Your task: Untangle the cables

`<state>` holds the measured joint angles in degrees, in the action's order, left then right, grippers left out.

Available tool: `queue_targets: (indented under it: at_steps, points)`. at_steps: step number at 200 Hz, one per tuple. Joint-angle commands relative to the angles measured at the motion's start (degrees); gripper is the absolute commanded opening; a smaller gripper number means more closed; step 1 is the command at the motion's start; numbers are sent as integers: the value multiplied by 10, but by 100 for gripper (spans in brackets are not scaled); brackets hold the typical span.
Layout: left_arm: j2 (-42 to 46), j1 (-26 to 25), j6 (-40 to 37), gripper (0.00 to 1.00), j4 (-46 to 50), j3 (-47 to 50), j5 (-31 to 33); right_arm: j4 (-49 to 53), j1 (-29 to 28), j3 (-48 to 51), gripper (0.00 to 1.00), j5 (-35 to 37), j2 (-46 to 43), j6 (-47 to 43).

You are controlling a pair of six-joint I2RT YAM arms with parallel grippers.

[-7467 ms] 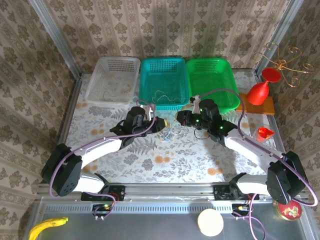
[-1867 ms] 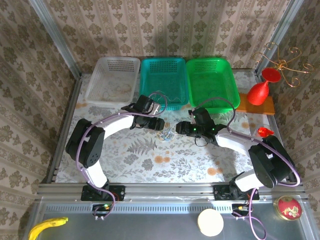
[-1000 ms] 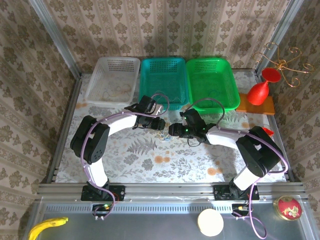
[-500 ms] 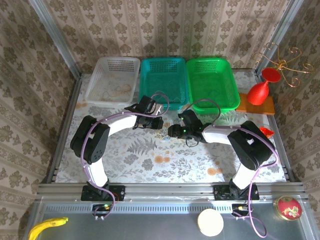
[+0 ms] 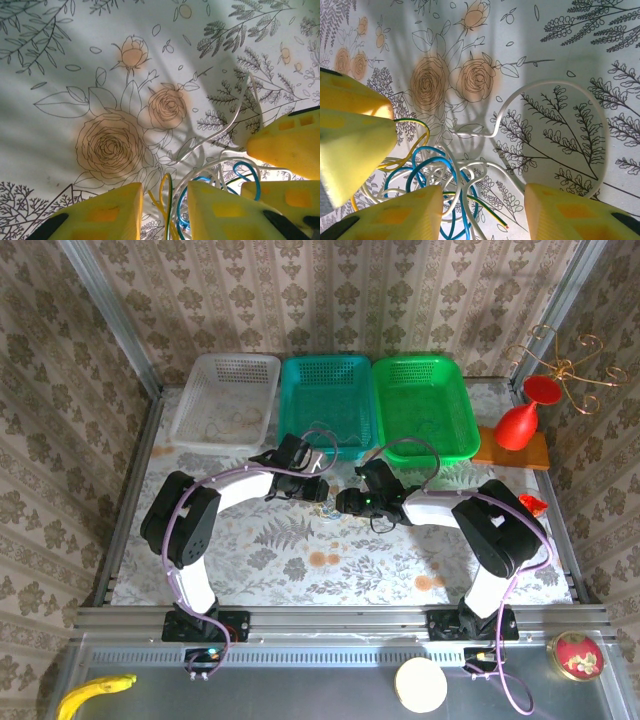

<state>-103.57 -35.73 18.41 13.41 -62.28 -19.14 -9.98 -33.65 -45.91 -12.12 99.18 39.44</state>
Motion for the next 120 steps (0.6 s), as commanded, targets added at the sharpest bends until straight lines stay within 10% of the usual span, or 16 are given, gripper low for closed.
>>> queue_targets:
  at_steps: [1, 50, 120]
  points:
    - [5, -4, 3, 27, -6, 11, -7, -6, -2, -1, 48, 15, 6, 6]
    - [11, -5, 7, 0, -15, 13, -16, -7, -2, 1, 30, 16, 8, 5]
    - [138, -5, 25, 0, -11, 22, -6, -21, -2, 31, 14, 24, 6, 10]
